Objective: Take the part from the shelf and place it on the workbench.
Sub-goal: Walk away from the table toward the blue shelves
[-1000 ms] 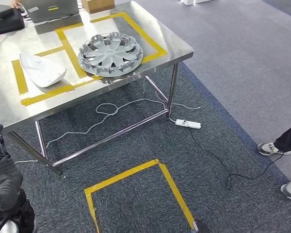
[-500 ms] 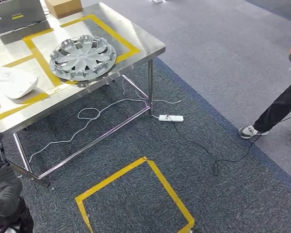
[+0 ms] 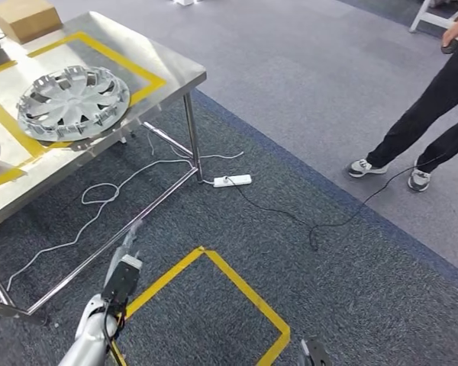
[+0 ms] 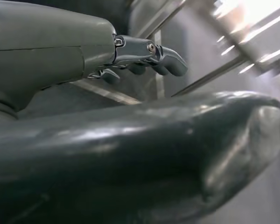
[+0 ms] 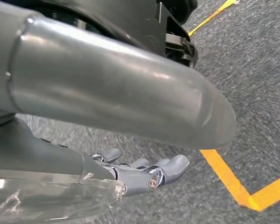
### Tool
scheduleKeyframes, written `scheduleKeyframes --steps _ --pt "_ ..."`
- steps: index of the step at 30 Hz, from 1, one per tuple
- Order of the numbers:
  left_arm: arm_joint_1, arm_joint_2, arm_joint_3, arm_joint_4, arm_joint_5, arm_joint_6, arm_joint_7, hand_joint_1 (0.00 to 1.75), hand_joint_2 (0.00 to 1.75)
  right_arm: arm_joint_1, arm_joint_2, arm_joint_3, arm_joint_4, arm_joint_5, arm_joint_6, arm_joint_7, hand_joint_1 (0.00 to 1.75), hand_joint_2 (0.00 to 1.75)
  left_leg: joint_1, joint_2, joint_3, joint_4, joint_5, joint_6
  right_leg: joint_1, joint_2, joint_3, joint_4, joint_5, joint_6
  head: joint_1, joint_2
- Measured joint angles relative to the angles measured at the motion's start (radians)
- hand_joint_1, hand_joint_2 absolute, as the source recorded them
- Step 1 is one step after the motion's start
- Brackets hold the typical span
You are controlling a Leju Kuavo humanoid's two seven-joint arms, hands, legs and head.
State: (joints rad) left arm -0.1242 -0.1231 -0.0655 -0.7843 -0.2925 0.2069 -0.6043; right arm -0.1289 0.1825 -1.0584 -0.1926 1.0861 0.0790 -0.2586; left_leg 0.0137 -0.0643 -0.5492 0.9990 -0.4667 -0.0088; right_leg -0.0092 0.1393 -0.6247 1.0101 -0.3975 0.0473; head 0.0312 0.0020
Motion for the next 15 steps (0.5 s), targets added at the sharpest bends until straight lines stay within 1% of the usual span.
scheduleKeyframes --steps 1,2,3,4,5,6,7,8,9,10,11,12,13,14,15 --pt "-0.013 -0.002 0.000 0.059 0.001 0.005 -0.003 0.00 0.00 0.006 -0.001 0.000 0.000 0.000 -0.001 -0.002 0.00 0.00 0.000 0.011 -0.001 -0.002 0.003 0.007 -0.002 0.005 -0.005 -0.002 0.002 0.006 0.000 0.000" --pt "-0.025 -0.004 -0.001 0.105 0.002 0.007 -0.001 0.00 0.00 0.011 -0.002 0.000 0.000 0.001 -0.002 -0.004 0.00 0.00 0.000 0.022 -0.001 -0.004 0.006 0.014 -0.001 -0.010 -0.013 0.006 -0.003 0.011 0.003 0.000" --pt "-0.037 -0.007 -0.001 0.146 0.001 0.009 0.008 0.00 0.00 0.014 -0.003 0.000 0.000 0.002 -0.002 -0.005 0.00 0.00 0.001 0.032 0.000 -0.006 0.008 0.020 0.001 -0.036 -0.029 0.032 -0.018 0.015 0.009 0.000" --pt "-0.047 -0.008 -0.001 0.185 -0.002 0.016 0.029 0.00 0.00 0.015 -0.004 0.001 0.000 0.005 -0.002 -0.005 0.00 0.00 0.001 0.045 0.000 -0.007 0.009 0.024 0.003 -0.070 -0.054 0.081 -0.045 0.019 0.014 0.000" --pt "-0.052 -0.007 -0.001 0.222 -0.005 0.025 0.060 0.00 0.00 0.015 -0.004 0.001 0.000 0.008 -0.002 -0.001 0.00 0.00 -0.002 0.057 0.000 -0.007 0.008 0.028 0.005 -0.103 -0.085 0.147 -0.076 0.022 0.020 0.000" --pt "-0.054 -0.005 -0.001 0.260 -0.008 0.036 0.097 0.00 0.00 0.016 -0.004 0.002 0.000 0.010 -0.004 0.010 0.00 0.00 -0.004 0.073 0.001 -0.006 0.006 0.030 0.005 -0.120 -0.119 0.215 -0.105 0.024 0.022 0.000" --pt "-0.051 -0.001 0.000 0.298 -0.009 0.048 0.136 0.00 0.00 0.021 -0.004 0.002 0.000 0.011 -0.007 0.031 0.00 0.00 -0.006 0.088 0.002 -0.006 0.004 0.032 0.004 -0.129 -0.141 0.265 -0.120 0.025 0.022 0.000" --pt "-0.046 0.003 0.000 0.332 -0.007 0.059 0.173 0.00 0.00 0.029 -0.004 0.002 0.000 0.012 -0.010 0.063 0.00 0.00 -0.006 0.101 0.003 -0.006 0.002 0.033 0.004 -0.133 -0.147 0.281 -0.119 0.025 0.022 0.000" --pt "-0.039 0.008 0.002 0.365 -0.003 0.067 0.210 0.00 0.00 0.040 -0.004 0.002 0.001 0.016 -0.014 0.106 0.00 0.00 -0.007 0.113 0.005 -0.006 -0.001 0.032 0.004 -0.137 -0.131 0.256 -0.100 0.024 0.022 0.000" --pt "-0.030 0.012 0.003 0.394 0.001 0.074 0.246 0.00 0.00 0.050 -0.004 0.002 0.001 0.021 -0.016 0.153 0.00 0.00 -0.007 0.123 0.009 -0.006 -0.005 0.030 0.005 -0.147 -0.096 0.196 -0.070 0.021 0.022 0.000" --pt "-0.019 0.018 0.006 0.420 0.008 0.079 0.284 0.00 0.00 0.059 -0.005 0.002 0.001 0.028 -0.017 0.196 0.00 0.00 -0.008 0.133 0.014 -0.006 -0.009 0.026 0.008 -0.168 -0.055 0.125 -0.046 0.018 0.023 0.000" --pt "-0.007 0.023 0.011 0.444 0.016 0.081 0.322 0.00 0.00 0.065 -0.007 0.002 0.001 0.035 -0.017 0.228 0.00 0.00 -0.011 0.142 0.018 -0.005 -0.014 0.021 0.010 -0.185 -0.019 0.065 -0.028 0.012 0.022 0.000" --pt "0.007 0.028 0.018 0.464 0.024 0.080 0.354 0.00 0.00 0.068 -0.008 0.002 0.001 0.040 -0.016 0.250 0.00 0.00 -0.014 0.152 0.022 -0.004 -0.018 0.017 0.014 -0.196 0.003 0.027 -0.020 0.006 0.022 0.000" --pt "0.021 0.033 0.025 0.481 0.032 0.078 0.378 0.00 0.00 0.070 -0.010 0.002 0.000 0.043 -0.015 0.261 0.00 0.00 -0.016 0.162 0.024 -0.004 -0.021 0.013 0.017 -0.199 0.011 0.013 -0.022 0.000 0.021 0.000" --pt "0.032 0.036 0.031 0.495 0.036 0.076 0.392 0.00 0.00 0.072 -0.011 0.002 0.000 0.045 -0.014 0.267 0.00 0.00 -0.018 0.171 0.026 -0.004 -0.022 0.009 0.018 -0.187 0.010 0.013 -0.021 -0.007 0.021 0.000"
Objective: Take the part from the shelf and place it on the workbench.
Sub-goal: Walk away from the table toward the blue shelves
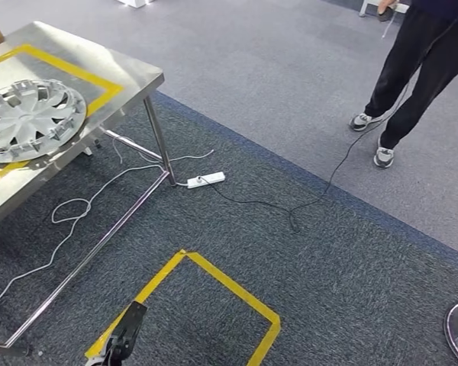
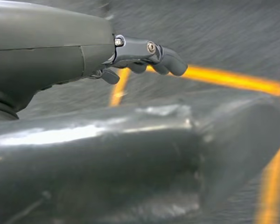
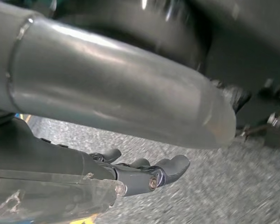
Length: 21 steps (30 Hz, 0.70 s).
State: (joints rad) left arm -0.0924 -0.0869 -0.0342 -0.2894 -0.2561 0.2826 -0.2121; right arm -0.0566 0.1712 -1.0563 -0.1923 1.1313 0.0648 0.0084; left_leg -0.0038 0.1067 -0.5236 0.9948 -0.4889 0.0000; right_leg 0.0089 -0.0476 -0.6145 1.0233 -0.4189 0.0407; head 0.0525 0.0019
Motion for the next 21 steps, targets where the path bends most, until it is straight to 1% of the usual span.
scheduleKeyframes --steps 1,2,3,4,5,6,7,8,9,10,11,12,13,14,15,16,17,18,19,20,21 --pt "0.008 0.002 0.005 0.010 0.003 -0.002 0.008 0.00 0.00 0.003 -0.002 0.000 0.000 0.001 0.001 0.005 0.00 0.00 0.001 0.005 0.002 -0.001 -0.003 -0.005 -0.001 0.011 -0.001 -0.001 0.001 -0.005 0.000 0.000" --pt "0.013 0.004 0.010 0.018 0.004 -0.002 0.013 0.00 0.00 0.005 -0.003 0.000 0.000 0.002 0.001 0.008 0.00 0.00 0.002 -0.005 0.001 0.004 -0.010 -0.011 -0.003 0.020 0.000 -0.004 0.002 -0.010 -0.001 0.000" --pt "0.015 0.006 0.014 0.025 0.004 -0.002 0.017 0.00 0.00 0.005 -0.005 0.000 0.000 0.003 0.001 0.009 0.00 0.00 0.004 -0.025 -0.006 0.024 -0.026 -0.015 -0.005 0.029 0.001 -0.007 0.003 -0.016 -0.003 0.000" --pt "0.016 0.007 0.017 0.032 0.004 -0.003 0.021 0.00 0.00 0.004 -0.006 0.000 0.000 0.003 0.002 0.010 0.00 0.00 0.005 -0.051 -0.024 0.065 -0.052 -0.019 -0.008 0.038 0.003 -0.010 0.004 -0.021 -0.005 0.000" --pt "0.019 0.009 0.020 0.039 0.007 -0.005 0.030 0.00 0.00 0.002 -0.006 0.000 0.000 0.004 0.003 0.010 0.00 0.00 0.006 -0.078 -0.052 0.126 -0.083 -0.021 -0.009 0.048 0.004 -0.010 0.005 -0.024 -0.006 0.000" --pt "0.022 0.009 0.022 0.047 0.014 -0.010 0.045 0.00 0.00 -0.001 -0.006 0.000 0.000 0.006 0.004 0.010 0.00 0.00 0.007 -0.092 -0.086 0.194 -0.113 -0.022 -0.009 0.061 0.003 -0.010 0.005 -0.027 -0.007 0.000" --pt "0.026 0.010 0.027 0.055 0.027 -0.020 0.074 0.00 0.00 -0.002 -0.007 0.001 0.000 0.009 0.005 0.008 0.00 0.00 0.007 -0.098 -0.116 0.251 -0.130 -0.023 -0.010 0.074 0.003 -0.010 0.006 -0.028 -0.007 0.000" --pt "0.031 0.011 0.036 0.061 0.041 -0.034 0.114 0.00 0.00 -0.002 -0.007 0.003 0.000 0.013 0.005 0.002 0.00 0.00 0.007 -0.101 -0.133 0.279 -0.129 -0.023 -0.010 0.089 0.003 -0.010 0.006 -0.028 -0.007 0.000" --pt "0.036 0.012 0.046 0.067 0.054 -0.049 0.164 0.00 0.44 -0.001 -0.008 0.005 0.000 0.017 0.006 -0.010 0.00 0.00 0.009 -0.103 -0.133 0.270 -0.108 -0.024 -0.012 0.104 0.003 -0.010 0.007 -0.027 -0.007 0.000" --pt "0.041 0.014 0.058 0.072 0.063 -0.062 0.220 0.00 0.87 -0.001 -0.008 0.008 0.000 0.020 0.006 -0.033 0.00 0.00 0.011 -0.108 -0.115 0.228 -0.074 -0.025 -0.014 0.119 0.003 -0.010 0.009 -0.024 -0.007 0.000" --pt "0.046 0.015 0.066 0.076 0.066 -0.066 0.271 0.00 1.31 -0.003 -0.009 0.012 0.000 0.022 0.006 -0.065 0.00 0.00 0.015 -0.123 -0.087 0.166 -0.037 -0.028 -0.016 0.133 0.003 -0.009 0.010 -0.020 -0.007 0.000" --pt "0.050 0.017 0.070 0.079 0.066 -0.064 0.311 0.00 1.75 -0.009 -0.010 0.015 0.000 0.023 0.007 -0.101 0.00 0.00 0.021 -0.147 -0.058 0.100 -0.010 -0.030 -0.016 0.148 -0.001 -0.004 0.011 -0.015 -0.009 0.000" --pt "0.053 0.018 0.074 0.082 0.066 -0.056 0.339 0.00 1.75 -0.017 -0.012 0.019 0.000 0.023 0.008 -0.136 0.00 0.00 0.026 -0.169 -0.038 0.053 0.004 -0.029 -0.016 0.161 -0.007 0.000 0.012 -0.009 -0.010 0.000" --pt "0.055 0.018 0.079 0.085 0.068 -0.046 0.354 0.00 1.75 -0.027 -0.012 0.023 -0.001 0.025 0.009 -0.165 0.00 0.00 0.029 -0.184 -0.028 0.028 0.008 -0.027 -0.016 0.172 -0.013 0.002 0.014 -0.002 -0.012 0.000" --pt "0.057 0.018 0.085 0.086 0.071 -0.037 0.360 0.00 1.75 -0.037 -0.013 0.027 -0.001 0.026 0.009 -0.184 0.00 0.00 0.029 -0.187 -0.026 0.019 0.006 -0.020 -0.016 0.183 -0.019 0.003 0.016 0.005 -0.013 0.000" --pt "0.057 0.018 0.091 0.086 0.073 -0.032 0.361 0.00 1.75 -0.045 -0.013 0.032 -0.001 0.028 0.010 -0.195 0.00 0.00 0.028 -0.177 -0.029 0.022 0.007 -0.011 -0.019 0.192 -0.025 -0.001 0.020 0.011 -0.013 0.000" --pt "0.056 0.019 0.096 0.087 0.075 -0.030 0.354 0.00 1.75 -0.053 -0.014 0.037 -0.001 0.030 0.010 -0.198 0.00 0.00 0.027 -0.166 -0.028 0.021 0.010 -0.003 -0.019 0.181 -0.030 0.001 0.020 0.016 -0.013 0.000" --pt "0.055 0.020 0.100 0.087 0.076 -0.031 0.340 0.00 1.75 -0.062 -0.015 0.040 -0.001 0.030 0.011 -0.194 0.00 0.00 0.027 -0.155 -0.028 0.020 0.013 0.005 -0.018 0.156 -0.039 0.016 0.010 0.020 -0.010 0.000" --pt "0.055 0.022 0.104 0.087 0.078 -0.034 0.320 0.00 1.75 -0.070 -0.016 0.044 -0.001 0.030 0.013 -0.186 0.00 0.00 0.027 -0.142 -0.028 0.018 0.015 0.011 -0.017 0.123 -0.056 0.051 -0.013 0.023 -0.006 0.000" --pt "0.056 0.023 0.110 0.087 0.080 -0.036 0.295 0.00 1.75 -0.079 -0.016 0.047 -0.001 0.029 0.015 -0.175 0.00 0.00 0.024 -0.129 -0.028 0.018 0.016 0.016 -0.016 0.086 -0.080 0.108 -0.046 0.025 -0.003 0.000" --pt "0.058 0.025 0.116 0.087 0.081 -0.037 0.271 0.00 1.75 -0.085 -0.015 0.050 -0.001 0.029 0.018 -0.164 0.00 0.00 0.022 -0.115 -0.028 0.018 0.015 0.019 -0.016 0.065 -0.112 0.178 -0.084 0.027 0.000 0.000"
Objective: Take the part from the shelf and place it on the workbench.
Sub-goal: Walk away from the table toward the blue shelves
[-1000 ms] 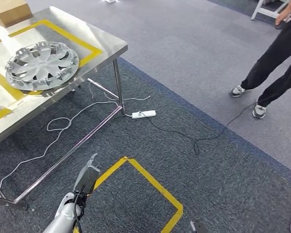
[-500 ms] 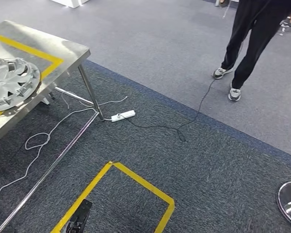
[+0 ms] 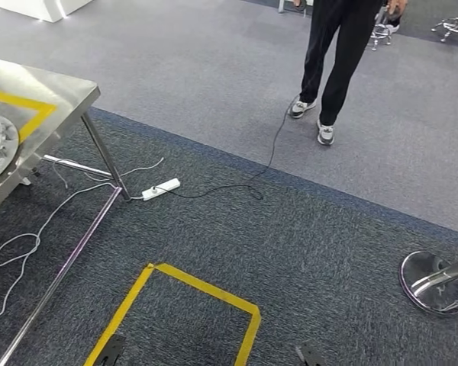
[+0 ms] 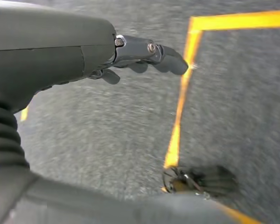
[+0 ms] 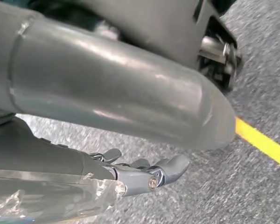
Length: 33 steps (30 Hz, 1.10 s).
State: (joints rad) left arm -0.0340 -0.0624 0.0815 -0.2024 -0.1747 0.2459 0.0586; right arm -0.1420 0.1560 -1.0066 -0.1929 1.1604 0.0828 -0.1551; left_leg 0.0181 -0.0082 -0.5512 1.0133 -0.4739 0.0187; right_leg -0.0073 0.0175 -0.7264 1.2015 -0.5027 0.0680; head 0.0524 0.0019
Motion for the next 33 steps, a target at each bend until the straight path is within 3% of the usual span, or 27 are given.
scheduleKeyframes --steps 2,3,5,7,9,11,13,15,16,17,18,20,22,24,26,28,30,31,32,33 --pt "0.003 0.002 0.009 0.000 0.003 0.000 -0.039 0.00 1.75 0.002 0.003 0.004 0.000 0.000 0.003 0.018 0.00 0.00 -0.004 0.027 0.001 0.000 -0.002 0.002 -0.001 -0.011 -0.043 0.104 -0.042 0.002 0.000 0.000" --pt "0.002 0.003 0.012 0.000 0.004 0.000 -0.049 0.00 1.75 0.010 0.004 0.005 0.000 0.000 0.003 0.023 0.00 0.00 -0.005 0.039 0.002 0.001 -0.003 0.002 -0.001 -0.013 -0.038 0.104 -0.036 0.001 0.000 0.000" --pt "0.001 0.004 0.019 0.000 0.005 0.000 -0.057 0.00 1.75 0.024 0.004 0.007 0.001 0.000 0.003 0.027 0.00 0.00 -0.007 0.061 0.007 0.001 -0.008 -0.001 0.001 -0.030 0.028 -0.003 0.017 -0.005 0.001 0.000" --pt "0.001 0.005 0.026 0.000 0.005 0.000 -0.059 0.00 1.75 0.026 0.006 0.007 0.001 0.000 0.002 0.027 0.00 0.00 -0.013 0.081 0.013 0.002 -0.015 -0.010 0.007 -0.065 0.097 -0.122 0.057 -0.017 0.000 0.000" --pt "-0.001 0.007 0.030 0.000 0.005 0.001 -0.060 0.00 1.75 0.025 0.007 0.007 0.001 0.001 0.003 0.032 0.00 0.00 -0.018 0.099 0.018 0.001 -0.018 -0.020 0.012 -0.072 0.117 -0.158 0.064 -0.028 -0.002 0.000" --pt "-0.003 0.008 0.030 0.001 0.001 0.002 -0.061 0.00 1.75 0.031 0.008 0.008 0.001 0.004 0.007 0.049 0.00 0.00 -0.015 0.109 0.024 -0.002 -0.021 -0.030 0.012 -0.050 0.116 -0.164 0.069 -0.040 -0.002 0.000" --pt "-0.004 0.011 0.030 0.001 -0.013 0.012 -0.056 0.00 1.75 0.041 0.009 0.008 0.001 0.008 0.012 0.073 0.00 0.00 -0.011 0.079 0.014 0.028 -0.049 -0.039 0.007 -0.029 0.121 -0.174 0.074 -0.051 -0.005 0.000" --pt "0.001 0.013 0.029 0.002 -0.033 0.054 -0.050 0.00 1.75 0.049 0.016 0.008 0.001 0.005 0.018 0.095 0.00 0.00 -0.009 0.032 -0.036 0.135 -0.106 -0.044 0.005 -0.008 0.123 -0.179 0.077 -0.059 -0.009 0.000" --pt "0.006 0.015 0.029 0.002 -0.039 0.090 -0.047 0.00 1.75 0.054 0.020 0.008 0.001 -0.001 0.019 0.103 0.00 0.00 -0.009 0.021 -0.070 0.200 -0.131 -0.045 0.005 0.005 0.122 -0.179 0.077 -0.061 -0.010 0.000" --pt "0.011 0.018 0.029 0.003 -0.043 0.127 -0.041 0.00 1.75 0.059 0.025 0.007 0.001 -0.009 0.019 0.108 0.00 0.00 -0.009 0.016 -0.097 0.246 -0.141 -0.046 0.005 0.019 0.122 -0.178 0.077 -0.062 -0.010 0.000" --pt "0.014 0.022 0.029 0.004 -0.045 0.157 -0.031 0.00 1.75 0.065 0.029 0.006 0.002 -0.017 0.017 0.108 0.00 0.00 -0.009 0.013 -0.111 0.262 -0.132 -0.047 0.004 0.033 0.122 -0.178 0.077 -0.062 -0.010 0.000" --pt "0.016 0.033 0.030 0.005 -0.049 0.171 -0.001 0.00 1.75 0.072 0.035 0.005 0.002 -0.028 0.008 0.091 0.00 0.00 -0.006 0.001 -0.087 0.188 -0.065 -0.048 0.001 0.061 0.123 -0.177 0.078 -0.059 -0.010 0.000" --pt "0.016 0.040 0.030 0.006 -0.048 0.157 0.018 0.00 1.75 0.071 0.038 0.003 0.001 -0.037 0.000 0.061 0.00 0.00 0.003 -0.046 -0.035 0.064 -0.006 -0.049 0.001 0.088 0.118 -0.172 0.079 -0.050 -0.011 0.000" --pt "0.015 0.042 0.031 0.006 -0.043 0.142 0.008 0.00 1.75 0.066 0.038 0.002 0.001 -0.040 -0.003 0.042 0.00 0.00 0.007 -0.077 -0.012 0.007 0.006 -0.045 0.000 0.111 0.109 -0.169 0.081 -0.037 -0.013 0.000" --pt "0.013 0.039 0.032 0.006 -0.039 0.124 -0.034 0.00 1.75 0.067 0.035 0.002 0.001 -0.031 -0.003 0.039 0.00 0.00 0.005 -0.059 -0.010 0.003 0.006 -0.031 -0.003 0.128 0.100 -0.174 0.086 -0.024 -0.013 0.000" --pt "0.007 0.034 0.032 0.006 -0.039 0.106 -0.082 0.00 1.75 0.070 0.031 0.002 0.001 -0.023 -0.003 0.042 0.00 0.00 0.005 -0.036 -0.008 0.000 0.009 -0.016 -0.002 0.092 0.083 -0.148 0.068 -0.015 -0.008 0.000" --pt "0.005 0.028 0.032 0.006 -0.043 0.091 -0.106 0.00 1.75 0.065 0.029 0.002 0.001 -0.019 -0.003 0.041 0.00 0.00 0.002 -0.010 -0.007 -0.001 0.009 -0.007 0.000 0.025 0.032 -0.040 0.007 -0.010 -0.002 0.000" --pt "0.006 0.025 0.032 0.007 -0.044 0.087 -0.108 0.00 1.75 0.062 0.029 0.002 0.001 -0.018 -0.003 0.038 0.00 0.00 -0.001 0.006 -0.007 -0.001 0.008 -0.004 0.000 0.004 -0.002 0.031 -0.026 -0.008 0.000 0.000" --pt "0.007 0.021 0.033 0.007 -0.044 0.085 -0.108 0.00 1.75 0.060 0.028 0.002 0.001 -0.018 -0.003 0.036 0.00 0.00 -0.004 0.023 -0.007 -0.001 0.007 -0.003 0.000 -0.005 -0.029 0.088 -0.047 -0.007 0.000 0.000" --pt "0.008 0.018 0.033 0.007 -0.045 0.084 -0.108 0.00 1.75 0.059 0.028 0.002 0.001 -0.018 -0.003 0.035 0.00 0.00 -0.005 0.038 -0.006 0.000 0.006 -0.002 -0.001 -0.010 -0.040 0.113 -0.051 -0.007 0.000 0.000"
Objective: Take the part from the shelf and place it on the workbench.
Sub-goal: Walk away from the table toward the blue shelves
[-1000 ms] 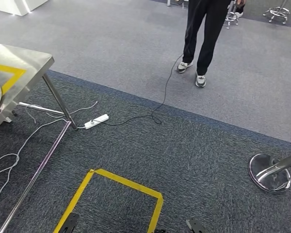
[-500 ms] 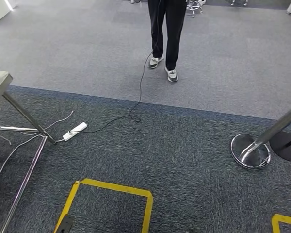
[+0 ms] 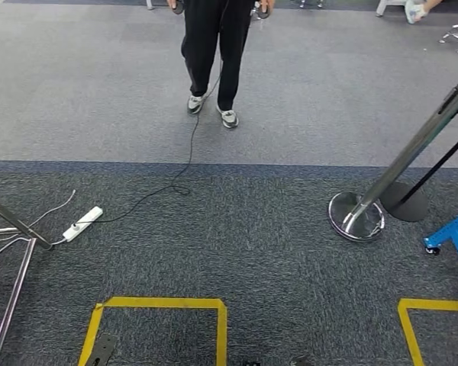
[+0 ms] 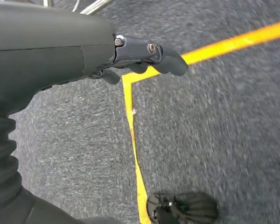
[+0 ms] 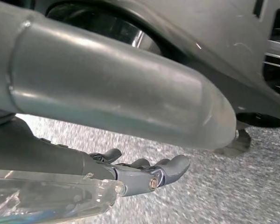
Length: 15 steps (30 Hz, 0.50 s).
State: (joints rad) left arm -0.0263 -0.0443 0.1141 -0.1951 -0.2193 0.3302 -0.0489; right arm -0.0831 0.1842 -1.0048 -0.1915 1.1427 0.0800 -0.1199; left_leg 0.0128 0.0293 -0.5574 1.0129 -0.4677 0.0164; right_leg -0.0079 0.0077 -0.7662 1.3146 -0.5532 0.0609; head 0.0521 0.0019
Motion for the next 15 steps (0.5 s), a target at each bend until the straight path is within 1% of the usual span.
scheduleKeyframes --steps 1,2,3,4,5,6,8,9,10,11,12,13,14,15 --pt "-0.001 -0.004 0.000 0.000 0.000 -0.001 0.000 0.00 1.75 0.000 0.000 0.000 0.000 0.000 0.000 0.000 0.00 0.00 -0.001 0.013 0.001 0.000 -0.001 0.000 0.000 -0.003 0.011 -0.016 0.015 -0.001 0.000 0.000" --pt "-0.003 -0.006 0.000 0.000 0.000 -0.001 0.000 0.00 1.75 0.001 -0.001 0.000 0.000 0.000 0.000 -0.001 0.00 0.00 -0.002 0.025 0.004 0.000 -0.003 -0.001 0.000 -0.009 0.042 -0.070 0.044 -0.003 0.000 0.000" --pt "-0.004 -0.008 0.000 0.000 0.000 -0.002 0.000 0.00 1.75 0.000 -0.001 0.000 0.000 0.000 0.000 -0.001 0.00 0.00 -0.003 0.035 0.007 0.000 -0.006 -0.003 0.001 -0.026 0.085 -0.143 0.073 -0.005 0.000 0.000" --pt "-0.005 -0.010 0.000 0.000 0.000 -0.002 0.000 0.00 1.75 -0.002 -0.001 0.000 0.000 0.000 0.000 -0.001 0.00 0.00 -0.006 0.046 0.011 0.001 -0.010 -0.008 0.003 -0.042 0.124 -0.208 0.096 -0.009 0.000 0.000" --pt "-0.005 -0.010 0.000 0.000 0.000 -0.002 0.000 0.00 1.75 -0.003 -0.002 0.000 0.000 0.000 0.000 -0.002 0.00 0.00 -0.008 0.054 0.014 0.002 -0.013 -0.013 0.005 -0.055 0.151 -0.252 0.109 -0.014 -0.001 0.000" --pt "-0.006 -0.010 0.000 0.000 0.000 -0.002 0.000 0.00 1.75 -0.005 -0.002 0.000 0.000 0.000 0.000 -0.002 0.00 0.00 -0.010 0.061 0.017 0.002 -0.015 -0.018 0.008 -0.061 0.162 -0.272 0.113 -0.019 -0.002 0.000" --pt "-0.008 -0.012 0.000 0.000 0.000 -0.002 0.000 0.00 1.75 -0.004 -0.003 0.000 0.000 0.001 0.000 -0.003 0.00 0.00 -0.008 0.075 0.020 0.000 -0.016 -0.027 0.011 -0.043 0.159 -0.275 0.116 -0.029 -0.003 0.000" --pt "-0.010 -0.012 0.000 0.000 -0.001 -0.002 0.000 0.00 1.75 -0.003 -0.004 0.000 0.000 0.001 0.000 -0.003 0.00 0.00 -0.006 0.067 0.020 0.002 -0.019 -0.033 0.010 -0.033 0.158 -0.278 0.118 -0.035 -0.003 0.000" --pt "-0.011 -0.013 0.000 0.000 -0.001 -0.002 0.000 0.00 1.75 -0.002 -0.005 0.000 0.000 0.001 0.000 -0.003 0.00 0.00 -0.004 0.049 0.014 0.017 -0.032 -0.038 0.008 -0.024 0.159 -0.281 0.121 -0.041 -0.004 0.000" --pt "-0.011 -0.014 0.000 0.000 -0.001 -0.003 0.000 0.00 1.75 -0.004 -0.006 0.000 0.000 0.001 0.000 -0.003 0.00 0.00 -0.002 0.025 -0.001 0.051 -0.055 -0.042 0.006 -0.014 0.160 -0.285 0.123 -0.046 -0.006 0.000" --pt "-0.010 -0.015 0.000 0.001 -0.001 -0.003 0.000 0.00 1.75 -0.005 -0.006 0.000 0.000 0.001 0.000 -0.003 0.00 0.00 -0.001 -0.001 -0.025 0.104 -0.085 -0.044 0.004 -0.003 0.160 -0.286 0.124 -0.050 -0.008 0.000" --pt "-0.008 -0.016 0.000 0.001 -0.001 -0.003 0.000 0.00 1.75 -0.007 -0.006 0.000 0.000 0.001 0.000 -0.003 0.00 0.00 -0.001 -0.015 -0.057 0.170 -0.116 -0.044 0.004 0.008 0.160 -0.287 0.125 -0.053 -0.010 0.000" --pt "-0.005 -0.016 0.000 0.002 -0.001 -0.003 0.000 0.00 1.75 -0.007 -0.006 0.000 0.000 0.001 0.000 -0.003 0.00 0.00 -0.001 -0.021 -0.088 0.229 -0.138 -0.044 0.003 0.020 0.160 -0.287 0.124 -0.054 -0.011 0.000" --pt "-0.004 -0.016 0.000 0.002 -0.001 -0.003 0.002 0.00 1.75 -0.006 -0.006 0.000 0.000 0.001 0.000 -0.003 0.00 0.00 -0.001 -0.023 -0.108 0.263 -0.141 -0.045 0.003 0.034 0.160 -0.286 0.124 -0.054 -0.011 0.000"
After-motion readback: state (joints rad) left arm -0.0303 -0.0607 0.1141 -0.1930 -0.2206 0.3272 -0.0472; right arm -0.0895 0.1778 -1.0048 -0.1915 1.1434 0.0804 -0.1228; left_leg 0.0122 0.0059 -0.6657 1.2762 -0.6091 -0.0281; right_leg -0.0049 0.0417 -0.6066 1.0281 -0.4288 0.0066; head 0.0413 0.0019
